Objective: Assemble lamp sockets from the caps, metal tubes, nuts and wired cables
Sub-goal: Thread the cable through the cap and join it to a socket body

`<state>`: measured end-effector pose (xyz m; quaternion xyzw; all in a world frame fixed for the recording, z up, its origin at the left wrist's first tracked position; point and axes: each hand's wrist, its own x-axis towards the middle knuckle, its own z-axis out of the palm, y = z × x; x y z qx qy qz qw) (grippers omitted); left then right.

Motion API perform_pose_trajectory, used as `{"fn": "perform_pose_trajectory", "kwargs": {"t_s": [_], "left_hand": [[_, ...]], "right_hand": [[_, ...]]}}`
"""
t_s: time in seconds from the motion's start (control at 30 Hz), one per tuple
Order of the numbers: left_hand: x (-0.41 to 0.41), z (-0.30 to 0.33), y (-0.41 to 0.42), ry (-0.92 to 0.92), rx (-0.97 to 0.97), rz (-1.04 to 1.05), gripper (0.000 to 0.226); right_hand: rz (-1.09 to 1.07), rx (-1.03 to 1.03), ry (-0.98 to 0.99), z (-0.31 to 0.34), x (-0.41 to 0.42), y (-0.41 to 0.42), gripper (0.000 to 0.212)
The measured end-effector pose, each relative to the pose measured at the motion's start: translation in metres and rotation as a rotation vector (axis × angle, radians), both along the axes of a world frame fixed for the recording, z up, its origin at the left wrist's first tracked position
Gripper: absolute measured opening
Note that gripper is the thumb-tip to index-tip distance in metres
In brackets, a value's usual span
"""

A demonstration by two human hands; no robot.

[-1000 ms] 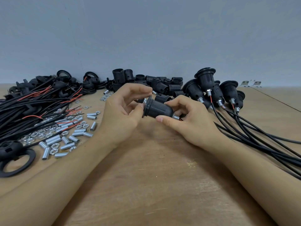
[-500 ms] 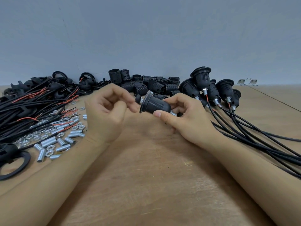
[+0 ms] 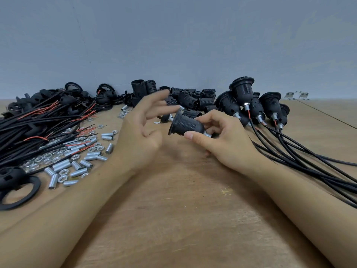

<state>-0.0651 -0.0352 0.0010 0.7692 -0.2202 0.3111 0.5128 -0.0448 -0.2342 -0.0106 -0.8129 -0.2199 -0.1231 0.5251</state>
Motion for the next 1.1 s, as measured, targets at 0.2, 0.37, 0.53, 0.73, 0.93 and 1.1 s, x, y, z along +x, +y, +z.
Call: {"fn": "perform_pose_trajectory", "kwargs": {"t_s": [0.2, 0.37, 0.53, 0.73, 0.93, 1.1], "left_hand": [[0.005, 0.005, 0.007, -0.026, -0.249, 0.099, 0.052], [0.0, 0.001, 0.0, 0.123, -0.021, -0.127, 0.067], [0.007, 0.005, 0.006, 0.02, -0.36, 0.073, 0.039], [0.004, -0.002, -0.001, 0.132, -0.126, -0.014, 0.058], [0.001, -0.003, -0.002, 0.275, 0.042, -0.123, 0.069], [0.0, -0.002, -0.001, 0.265, -0.023, -0.05, 0.069]], "right_hand": [[0.004, -0.007, 0.0, 0.0, 0.0, 0.0, 0.032], [0.006, -0.036, 0.0, -0.001, -0.001, 0.001, 0.031], [0.023, 0.001, 0.021, 0.0, 0.0, 0.001, 0.03], [0.043, -0.011, 0.027, -0.001, 0.0, 0.003, 0.023], [-0.004, -0.021, -0.025, 0.001, -0.001, 0.002, 0.026], [-0.021, 0.048, -0.094, 0.004, -0.002, 0.002, 0.031]]}}
